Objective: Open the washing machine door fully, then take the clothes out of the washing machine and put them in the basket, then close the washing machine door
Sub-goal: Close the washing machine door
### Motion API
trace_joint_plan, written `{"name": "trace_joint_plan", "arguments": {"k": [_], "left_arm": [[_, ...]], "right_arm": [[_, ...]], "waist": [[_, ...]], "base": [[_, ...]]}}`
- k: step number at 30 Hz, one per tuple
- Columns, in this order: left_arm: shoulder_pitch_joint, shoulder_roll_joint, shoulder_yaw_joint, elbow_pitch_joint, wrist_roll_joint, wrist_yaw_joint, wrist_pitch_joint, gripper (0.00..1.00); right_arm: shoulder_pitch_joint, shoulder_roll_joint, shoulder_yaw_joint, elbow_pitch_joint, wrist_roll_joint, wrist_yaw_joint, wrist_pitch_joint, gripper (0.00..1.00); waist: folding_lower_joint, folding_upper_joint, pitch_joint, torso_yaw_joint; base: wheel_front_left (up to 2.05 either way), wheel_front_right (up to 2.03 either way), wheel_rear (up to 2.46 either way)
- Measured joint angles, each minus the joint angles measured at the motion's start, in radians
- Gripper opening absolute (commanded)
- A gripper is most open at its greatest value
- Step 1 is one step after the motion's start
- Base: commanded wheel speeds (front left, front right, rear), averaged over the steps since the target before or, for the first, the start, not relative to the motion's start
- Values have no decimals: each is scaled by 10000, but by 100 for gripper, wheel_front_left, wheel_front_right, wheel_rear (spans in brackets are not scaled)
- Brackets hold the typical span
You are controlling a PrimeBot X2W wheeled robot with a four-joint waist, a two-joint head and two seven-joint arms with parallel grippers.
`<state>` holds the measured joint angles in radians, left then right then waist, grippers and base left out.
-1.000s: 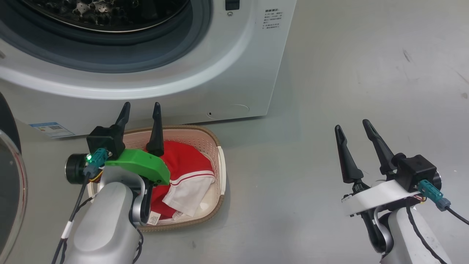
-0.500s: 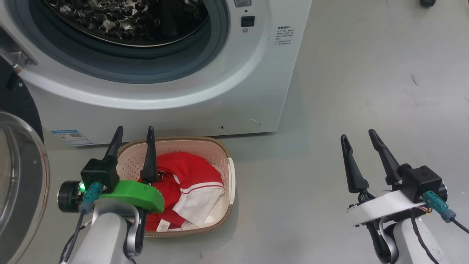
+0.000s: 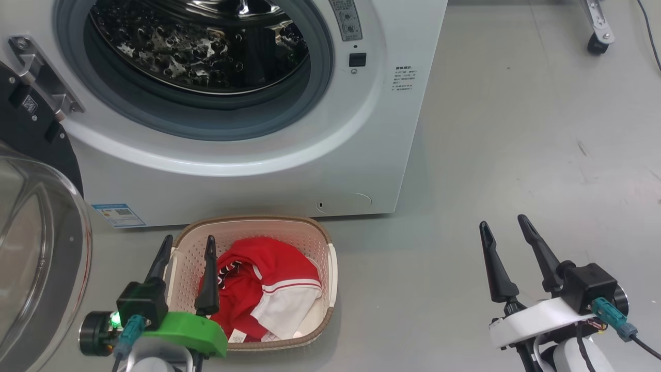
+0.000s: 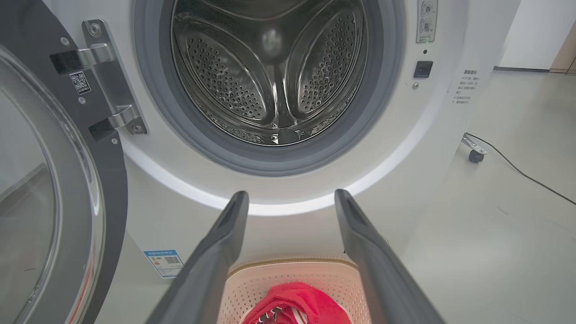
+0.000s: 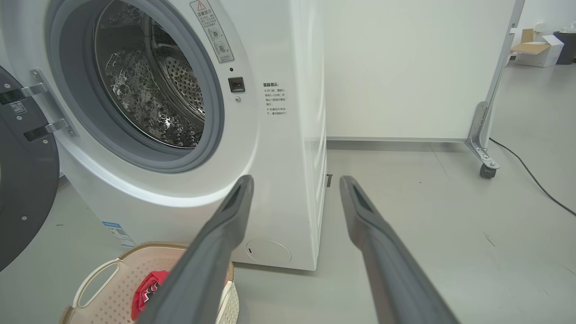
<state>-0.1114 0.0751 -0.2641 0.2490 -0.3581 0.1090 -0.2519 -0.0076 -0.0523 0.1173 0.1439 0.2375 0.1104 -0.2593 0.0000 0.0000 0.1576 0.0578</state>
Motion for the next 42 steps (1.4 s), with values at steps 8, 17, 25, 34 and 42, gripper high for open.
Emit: {"name": "trace_joint_plan", "arguments": {"k": [8, 17, 25, 34, 42], "left_arm": [[739, 54, -142, -382, 92, -2, 0, 100], [1202, 155, -188, -786, 94, -2, 0, 100], [1430, 288, -245, -1005, 163, -2, 0, 100], [1622, 314, -245, -1231, 163, -2, 0, 100], [1726, 314, -255, -1367, 163, -2, 2, 100]], "right_arm": [[512, 52, 13, -105, 2, -178, 0, 100], [668, 73, 105, -232, 2, -318, 0, 100], [833, 81, 192, -305, 2, -360, 0, 100], [1001, 86, 272, -351, 8, -437, 0, 100], [1001, 88, 334, -397, 25, -443, 0, 100]], "waist": [[0, 0, -387, -30], [0, 0, -571, -51], [0, 0, -679, -93], [0, 0, -733, -144], [0, 0, -727, -164]], "base": [[0, 0, 0], [0, 0, 0], [0, 0, 0], [0, 0, 0], [-5, 5, 0]]}}
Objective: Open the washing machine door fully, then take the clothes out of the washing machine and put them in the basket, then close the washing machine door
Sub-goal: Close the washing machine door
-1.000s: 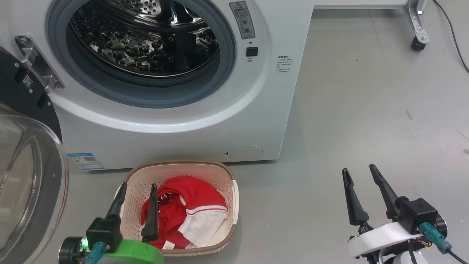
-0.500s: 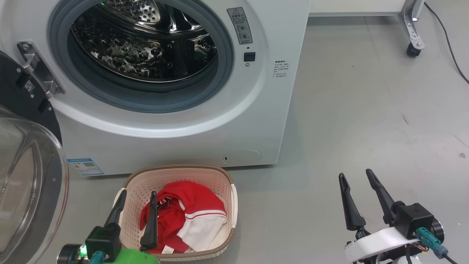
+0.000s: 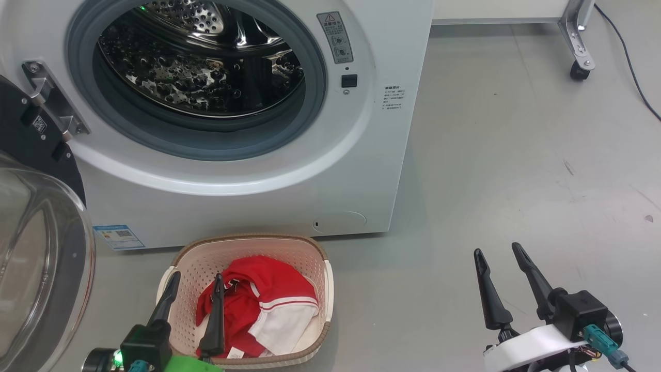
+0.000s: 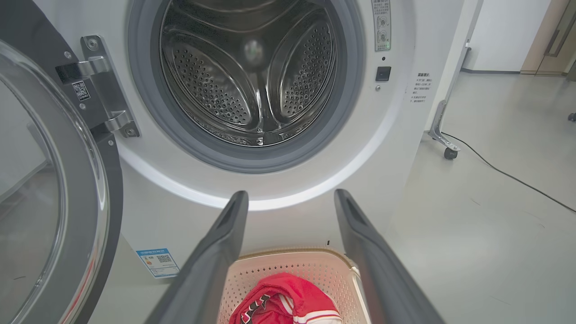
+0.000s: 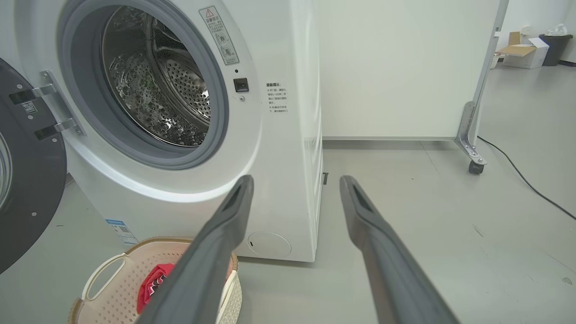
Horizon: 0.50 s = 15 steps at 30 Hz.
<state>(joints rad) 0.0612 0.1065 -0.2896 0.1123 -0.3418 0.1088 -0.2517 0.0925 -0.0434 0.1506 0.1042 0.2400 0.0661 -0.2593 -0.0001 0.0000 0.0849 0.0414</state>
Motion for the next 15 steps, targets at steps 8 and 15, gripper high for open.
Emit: {"name": "trace_joint_plan", "arguments": {"k": [8, 15], "left_arm": [[12, 6, -17, -150, 23, 0, 35, 100], [26, 6, -31, -249, 81, 0, 40, 100]], "right_arm": [[0, 0, 35, -17, 15, -71, 0, 100], [0, 2, 56, -48, 29, -75, 0, 100]], "waist": [[0, 0, -5, -5], [0, 0, 25, -5]], "base": [[-35, 35, 0], [-65, 65, 0]]}}
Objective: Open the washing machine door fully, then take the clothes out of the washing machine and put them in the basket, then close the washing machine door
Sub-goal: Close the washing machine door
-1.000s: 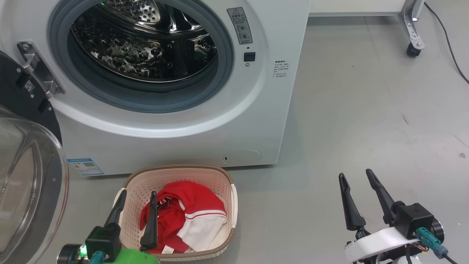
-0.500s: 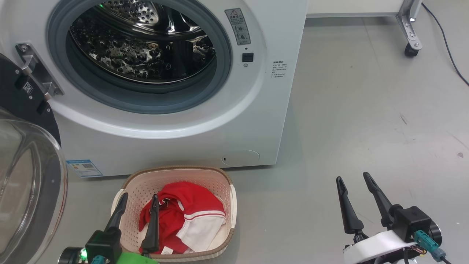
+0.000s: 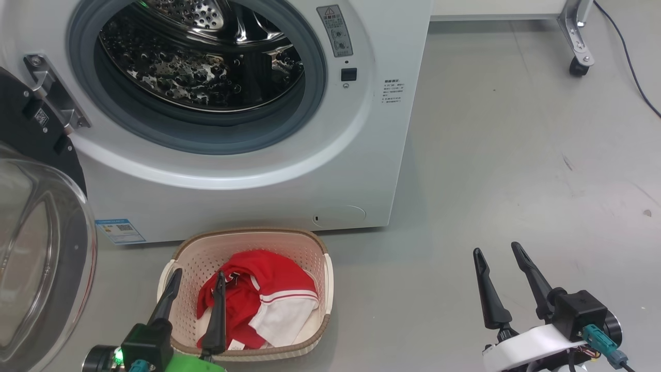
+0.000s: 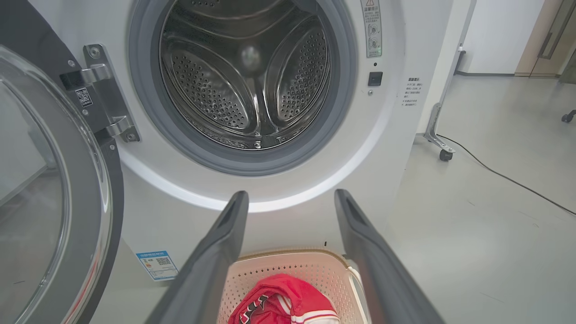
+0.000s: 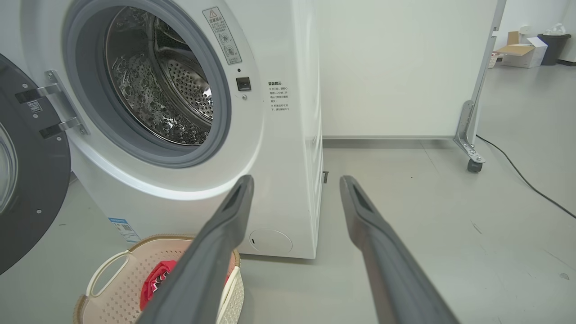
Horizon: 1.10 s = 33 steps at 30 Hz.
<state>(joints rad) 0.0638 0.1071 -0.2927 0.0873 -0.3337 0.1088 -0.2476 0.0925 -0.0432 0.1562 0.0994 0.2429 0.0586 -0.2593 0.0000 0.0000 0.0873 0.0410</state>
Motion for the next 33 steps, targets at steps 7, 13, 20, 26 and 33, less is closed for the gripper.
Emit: {"name": "trace_joint_plan", "arguments": {"k": [7, 13, 20, 26, 33], "left_arm": [[18, 15, -4, -69, 27, 0, 56, 100], [21, 56, -10, -163, 171, 0, 98, 100], [22, 58, -8, -228, 171, 0, 100, 100], [22, 56, -10, -268, 171, 0, 107, 100], [23, 54, -13, -274, 171, 0, 190, 100]], "right_arm": [[0, 2, 40, -13, 29, -13, 0, 100], [0, 4, 63, -21, 50, -86, 0, 100], [0, 4, 63, -21, 105, -92, 0, 100], [0, 6, 81, -19, 107, -96, 0, 100], [0, 6, 115, -15, 125, -100, 0, 100]], "waist": [[0, 0, 52, -16], [0, 0, 78, -30], [0, 0, 85, -32], [0, 0, 82, -42], [0, 0, 35, -69]], "base": [[-94, 94, 0], [-114, 113, 0], [-94, 94, 0], [-67, 67, 0], [-41, 41, 0]]}}
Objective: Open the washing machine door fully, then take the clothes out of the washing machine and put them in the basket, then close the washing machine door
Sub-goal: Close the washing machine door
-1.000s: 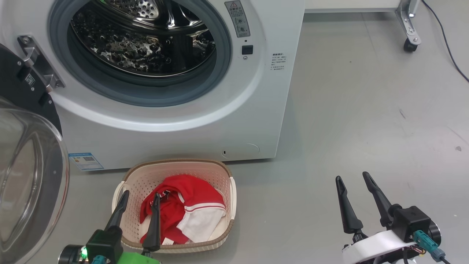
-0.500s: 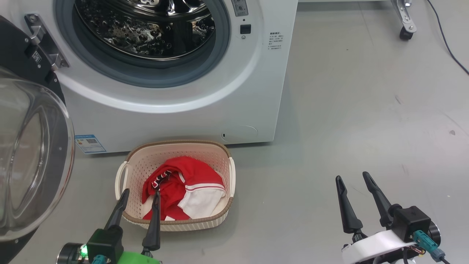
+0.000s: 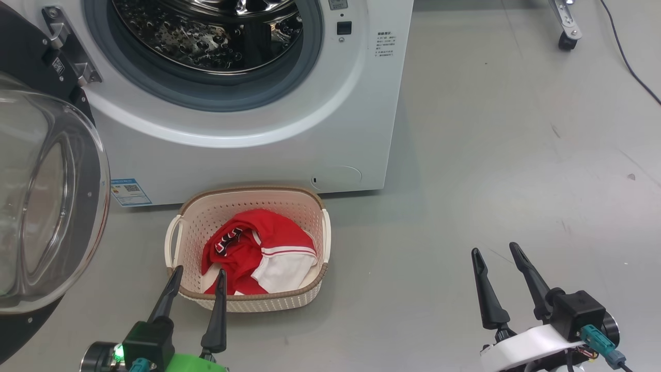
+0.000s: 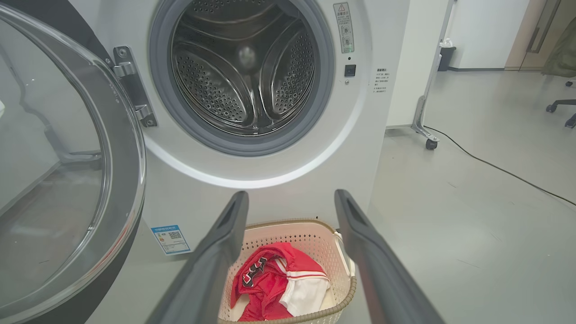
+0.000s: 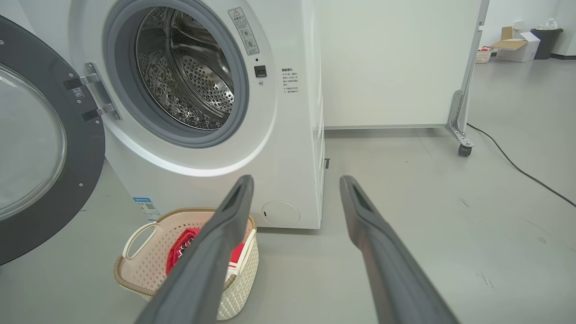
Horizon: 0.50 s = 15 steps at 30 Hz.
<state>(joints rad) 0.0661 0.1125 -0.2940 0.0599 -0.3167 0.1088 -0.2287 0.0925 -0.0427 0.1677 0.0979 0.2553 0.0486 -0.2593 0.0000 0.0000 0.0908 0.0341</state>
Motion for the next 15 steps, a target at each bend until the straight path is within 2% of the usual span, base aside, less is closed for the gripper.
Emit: {"name": "trace_joint_plan", "arguments": {"k": [15], "left_arm": [[1, -4, -21, -13, 0, 0, 92, 100]], "right_arm": [[0, 2, 19, 25, 13, -90, 0, 100]], "waist": [[0, 0, -103, 7]], "base": [[-6, 6, 0]]}}
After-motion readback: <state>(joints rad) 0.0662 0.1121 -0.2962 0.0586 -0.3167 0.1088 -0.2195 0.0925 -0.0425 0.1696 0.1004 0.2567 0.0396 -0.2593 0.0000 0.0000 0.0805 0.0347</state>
